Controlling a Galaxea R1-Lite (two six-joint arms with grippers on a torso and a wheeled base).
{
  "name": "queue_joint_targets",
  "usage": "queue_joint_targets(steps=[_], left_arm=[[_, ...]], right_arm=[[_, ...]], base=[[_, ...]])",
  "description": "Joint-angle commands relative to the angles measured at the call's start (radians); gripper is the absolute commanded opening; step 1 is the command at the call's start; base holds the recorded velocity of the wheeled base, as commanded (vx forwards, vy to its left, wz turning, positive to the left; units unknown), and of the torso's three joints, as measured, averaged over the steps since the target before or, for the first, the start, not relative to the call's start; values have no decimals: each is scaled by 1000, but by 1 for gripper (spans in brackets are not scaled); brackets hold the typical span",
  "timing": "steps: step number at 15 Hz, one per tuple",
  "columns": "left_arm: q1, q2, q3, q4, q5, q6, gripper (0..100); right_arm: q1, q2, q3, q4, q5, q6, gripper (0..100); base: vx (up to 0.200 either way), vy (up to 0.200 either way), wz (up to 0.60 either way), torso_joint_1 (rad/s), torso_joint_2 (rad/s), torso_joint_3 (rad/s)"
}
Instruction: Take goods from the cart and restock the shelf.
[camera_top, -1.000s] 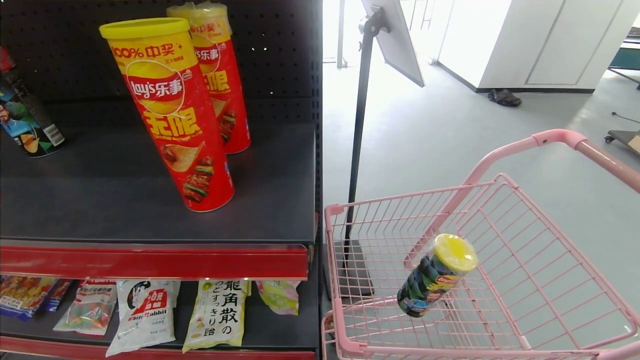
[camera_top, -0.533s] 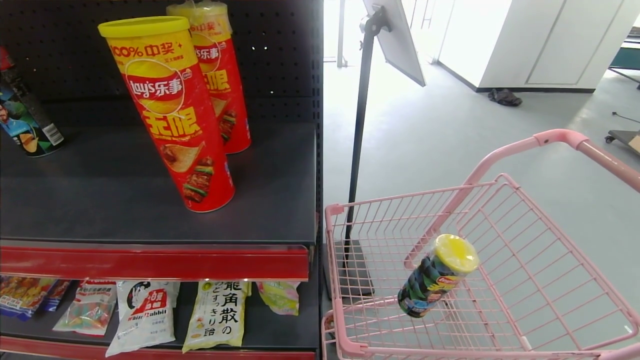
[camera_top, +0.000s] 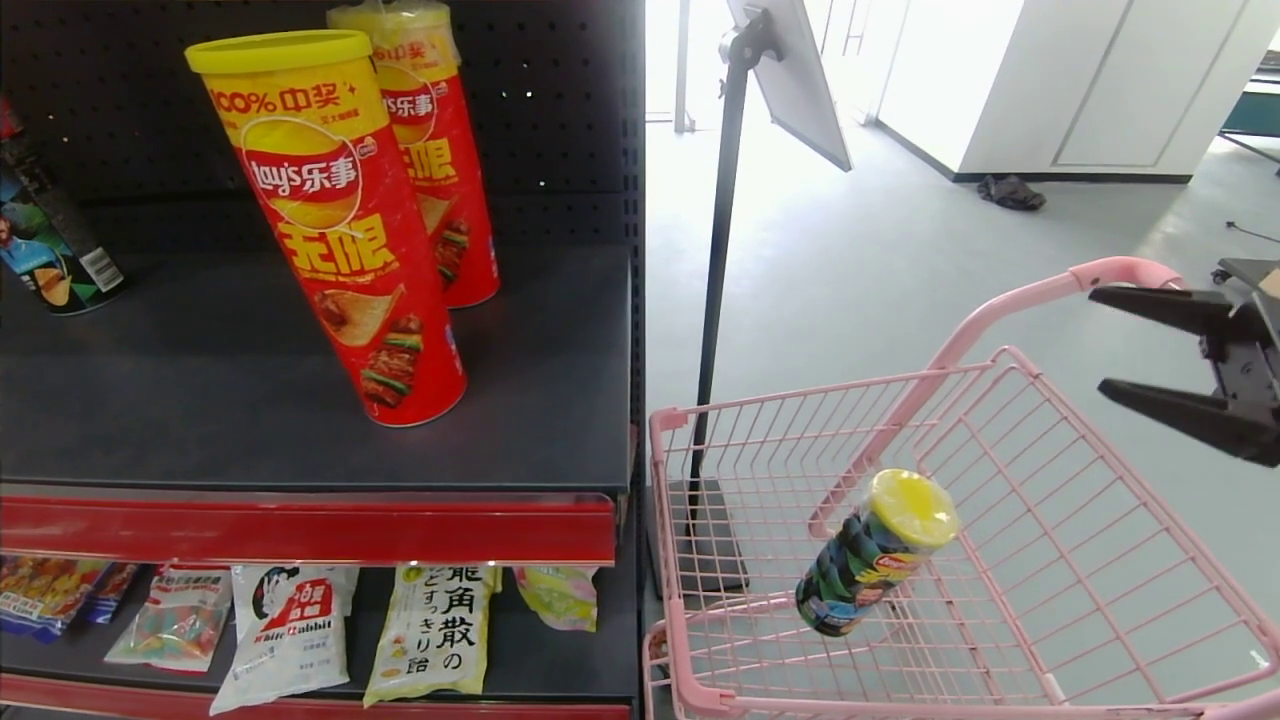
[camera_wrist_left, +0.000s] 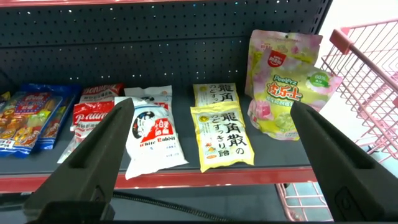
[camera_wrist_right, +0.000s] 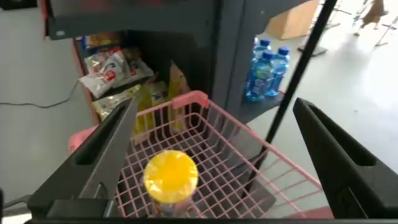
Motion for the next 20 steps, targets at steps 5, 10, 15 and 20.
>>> queue_joint_targets(steps=[5, 10, 15, 20], left_arm=[[0, 0, 0, 0, 0, 0, 100], [0, 0, 0, 0, 0, 0, 100], [0, 0, 0, 0, 0, 0, 100], [0, 0, 0, 0, 0, 0, 100]], right_arm=[[119, 87, 201, 0, 69, -199, 100], [73, 158, 285, 2, 69, -270, 100], [21, 244, 285, 3, 69, -302, 100], [9, 278, 285, 3, 70, -316, 100]], base=[[0, 0, 0, 0, 0, 0], [0, 0, 0, 0, 0, 0], [0, 0, 0, 0, 0, 0], [0, 0, 0, 0, 0, 0]])
